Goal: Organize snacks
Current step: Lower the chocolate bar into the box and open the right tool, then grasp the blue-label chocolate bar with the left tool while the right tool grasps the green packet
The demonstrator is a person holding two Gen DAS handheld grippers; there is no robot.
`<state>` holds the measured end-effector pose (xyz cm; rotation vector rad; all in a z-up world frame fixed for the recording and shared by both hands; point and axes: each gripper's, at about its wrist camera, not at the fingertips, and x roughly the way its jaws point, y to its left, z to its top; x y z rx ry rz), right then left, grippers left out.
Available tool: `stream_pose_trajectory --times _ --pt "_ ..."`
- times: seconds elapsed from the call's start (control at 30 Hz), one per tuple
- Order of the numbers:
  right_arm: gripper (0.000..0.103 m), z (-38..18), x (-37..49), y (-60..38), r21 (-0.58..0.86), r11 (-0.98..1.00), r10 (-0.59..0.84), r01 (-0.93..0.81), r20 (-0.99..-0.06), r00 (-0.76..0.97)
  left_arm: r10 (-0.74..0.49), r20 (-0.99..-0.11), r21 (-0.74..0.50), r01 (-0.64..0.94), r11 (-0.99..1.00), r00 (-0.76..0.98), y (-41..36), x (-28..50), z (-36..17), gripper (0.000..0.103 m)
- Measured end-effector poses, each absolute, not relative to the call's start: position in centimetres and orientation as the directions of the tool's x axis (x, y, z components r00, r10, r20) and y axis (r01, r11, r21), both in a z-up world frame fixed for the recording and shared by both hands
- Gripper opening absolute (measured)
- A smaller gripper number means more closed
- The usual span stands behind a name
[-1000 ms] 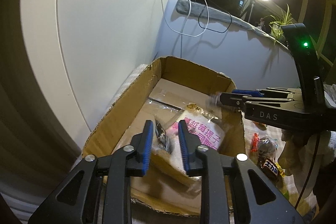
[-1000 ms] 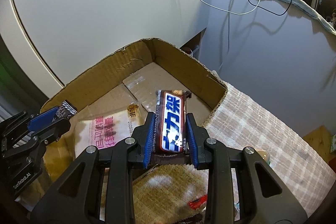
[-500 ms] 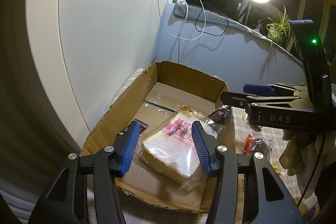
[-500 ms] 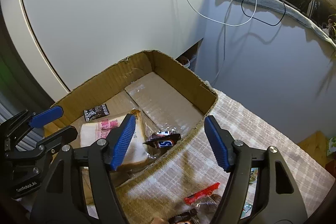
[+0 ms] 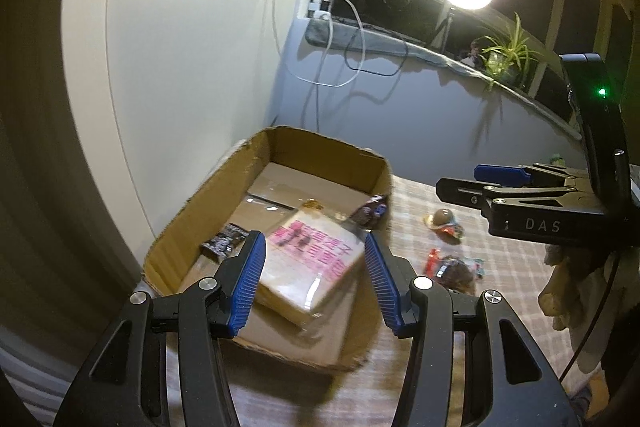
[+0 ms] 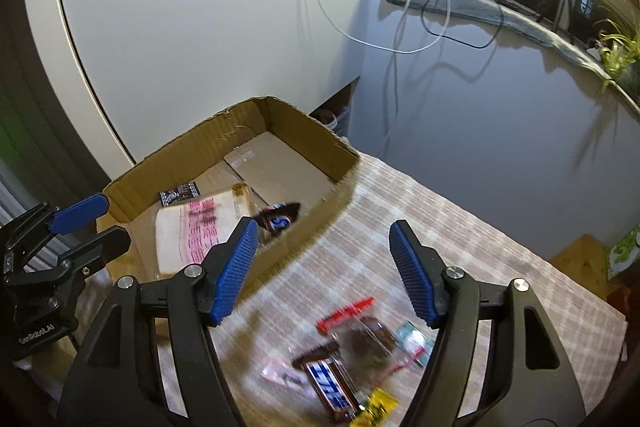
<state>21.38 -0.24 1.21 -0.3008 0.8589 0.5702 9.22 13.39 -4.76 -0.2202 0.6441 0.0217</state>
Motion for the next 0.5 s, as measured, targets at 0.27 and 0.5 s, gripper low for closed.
stream_pose_trajectory --times 0.27,0.5 --pt "0.071 2.2 19.6 -5.0 -0.036 0.838 0.317 -0.544 -0.78 0.54 -0.091 -0.602 -0.191 -0.033 0.981 0.794 10.5 8.2 -4.3 0.051" --pt "0.071 1.4 17.6 -10.2 -0.036 0.865 0.277 -0.5 -0.798 0.535 -0.134 -0.617 -0.196 0.013 0.98 0.776 7.8 7.7 -4.8 0.051"
